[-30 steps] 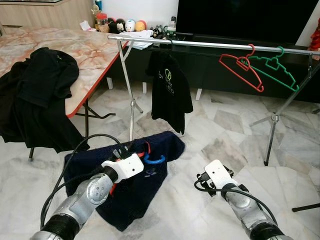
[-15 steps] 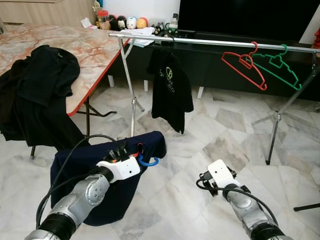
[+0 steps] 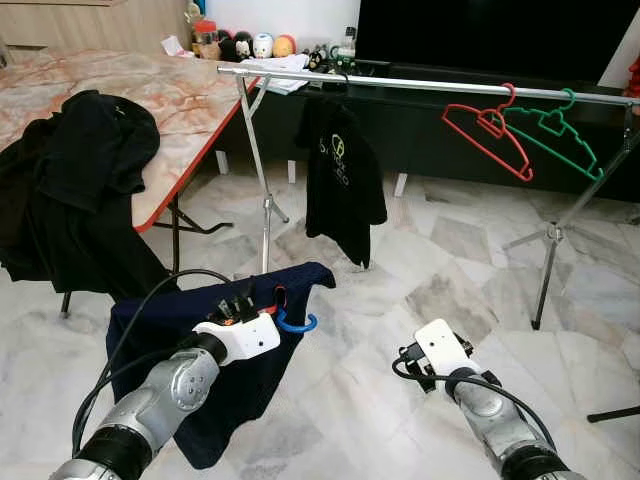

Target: Hang hanger

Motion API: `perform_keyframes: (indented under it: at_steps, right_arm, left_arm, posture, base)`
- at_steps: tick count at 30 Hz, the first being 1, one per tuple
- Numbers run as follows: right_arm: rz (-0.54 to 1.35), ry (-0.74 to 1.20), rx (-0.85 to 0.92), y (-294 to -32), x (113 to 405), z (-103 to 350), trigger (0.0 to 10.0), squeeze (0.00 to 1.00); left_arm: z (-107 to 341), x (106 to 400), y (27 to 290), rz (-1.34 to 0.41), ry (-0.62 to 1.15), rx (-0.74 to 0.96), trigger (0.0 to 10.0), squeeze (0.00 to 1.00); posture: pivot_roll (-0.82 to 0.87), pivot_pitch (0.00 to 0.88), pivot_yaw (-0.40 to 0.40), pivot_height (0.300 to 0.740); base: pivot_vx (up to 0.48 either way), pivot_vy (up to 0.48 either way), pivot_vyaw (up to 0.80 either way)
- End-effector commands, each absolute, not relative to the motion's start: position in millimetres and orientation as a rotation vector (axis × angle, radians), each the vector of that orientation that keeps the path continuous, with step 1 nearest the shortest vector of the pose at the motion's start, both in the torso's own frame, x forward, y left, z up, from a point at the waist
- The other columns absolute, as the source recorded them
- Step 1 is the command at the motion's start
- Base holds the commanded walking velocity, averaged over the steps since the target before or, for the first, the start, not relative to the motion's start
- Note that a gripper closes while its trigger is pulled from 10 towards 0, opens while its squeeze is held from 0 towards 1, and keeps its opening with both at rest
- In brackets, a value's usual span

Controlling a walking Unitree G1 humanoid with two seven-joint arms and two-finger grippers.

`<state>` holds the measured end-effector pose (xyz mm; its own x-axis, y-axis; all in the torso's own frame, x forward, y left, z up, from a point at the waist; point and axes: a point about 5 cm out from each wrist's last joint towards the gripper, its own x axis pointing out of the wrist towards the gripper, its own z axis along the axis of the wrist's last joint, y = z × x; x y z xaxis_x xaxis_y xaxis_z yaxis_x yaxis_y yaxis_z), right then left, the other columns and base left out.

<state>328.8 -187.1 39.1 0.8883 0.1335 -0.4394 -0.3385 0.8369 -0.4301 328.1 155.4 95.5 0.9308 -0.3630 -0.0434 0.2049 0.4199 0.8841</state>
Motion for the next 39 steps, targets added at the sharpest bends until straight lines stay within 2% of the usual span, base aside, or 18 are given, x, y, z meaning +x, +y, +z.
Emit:
perform_keyframes:
  at_steps: [1, 2, 3, 5, 11, 13, 20, 22, 27, 30, 36, 37, 38, 39]
  right_arm:
    - [0.23, 0.436, -0.508, -191, 326, 35, 10.0, 0.0]
    - [0.211, 0.409, -0.478, -194, 326, 37, 10.0, 0.0]
    - [0.191, 0.365, -0.449, -198, 329, 43, 10.0, 0.0]
    - [0.179, 0.35, -0.444, -203, 333, 49, 10.0, 0.0]
    - [0.199, 0.343, -0.457, -203, 335, 52, 10.0, 0.0]
    - [0.235, 0.323, -0.447, -198, 335, 54, 10.0, 0.0]
    - [0.559, 0.212, -0.431, -173, 339, 72, 10.0, 0.0]
    - [0.797, 0.183, -0.478, -167, 337, 84, 10.0, 0.0]
    - [0.972, 0.185, -0.544, -168, 337, 96, 10.0, 0.0]
    - [1.174, 0.221, -0.559, -169, 331, 103, 10.0, 0.0]
    - [1.282, 0.264, -0.571, -168, 328, 103, 10.0, 0.0]
    - [1.299, 0.27, -0.572, -164, 327, 101, 10.0, 0.11]
    - [1.301, 0.27, -0.57, -163, 327, 100, 10.0, 0.11]
    - [1.304, 0.261, -0.587, -160, 327, 98, 10.0, 0.07]
  left_arm:
    - [99, 332, 156, -0.321, -0.198, 1.134, 10.0, 0.0]
    - [104, 329, 151, -0.36, -0.22, 0.968, 10.0, 0.0]
    - [111, 325, 147, -0.401, -0.247, 0.719, 10.0, 0.0]
    - [111, 325, 149, -0.395, -0.221, 0.595, 10.0, 0.0]
    - [108, 326, 147, -0.407, -0.173, 0.482, 10.0, 0.0]
    - [106, 324, 145, -0.468, -0.152, 0.431, 10.0, 0.0]
    - [92, 312, 140, -0.728, -0.03, 0.443, 10.0, 0.0]
    - [87, 306, 139, -0.82, 0.016, 0.451, 10.0, 0.0]
    - [87, 302, 135, -0.903, 0.041, 0.433, 10.0, 0.0]
    - [89, 299, 132, -0.964, 0.058, 0.434, 10.0, 0.0]
    - [91, 299, 130, -0.993, 0.061, 0.429, 10.0, 0.0]
    - [93, 299, 129, -1.005, 0.06, 0.434, 10.0, 0.0]
    - [93, 299, 129, -1.008, 0.06, 0.435, 10.0, 0.0]
    - [94, 298, 128, -1.02, 0.06, 0.435, 10.0, 0.0]
  posture:
    - [0.05, 0.107, 0.007, 0.74]
    - [0.05, 0.104, 0.007, 0.74]
    - [0.05, 0.104, 0.007, 0.74]
    - [0.05, 0.104, 0.006, 0.74]
    - [0.05, 0.105, 0.005, 0.74]
    - [0.05, 0.105, 0.005, 0.74]
    - [0.05, 0.107, 0.011, 0.74]
    - [0.05, 0.108, 0.011, 0.74]
    - [0.05, 0.107, 0.008, 0.74]
    - [0.05, 0.106, 0.006, 0.74]
    - [0.05, 0.105, 0.004, 0.74]
    - [0.06, 0.105, 0.003, 0.74]
    - [0.06, 0.105, 0.003, 0.74]
    - [0.06, 0.105, 0.003, 0.74]
  base:
    - [0.0, 0.0, 0.0]
    - [0.0, 0.0, 0.0]
    - [0.0, 0.0, 0.0]
    - [0.0, 0.0, 0.0]
    - [0.0, 0.0, 0.0]
    - [0.0, 0.0, 0.0]
    - [0.0, 0.0, 0.0]
    - [0.0, 0.0, 0.0]
    - [0.0, 0.0, 0.0]
    - [0.0, 0.0, 0.0]
    - [0.0, 0.0, 0.0]
    - [0.0, 0.0, 0.0]
    - [0.0, 0.0, 0.0]
    - [0.0, 0.0, 0.0]
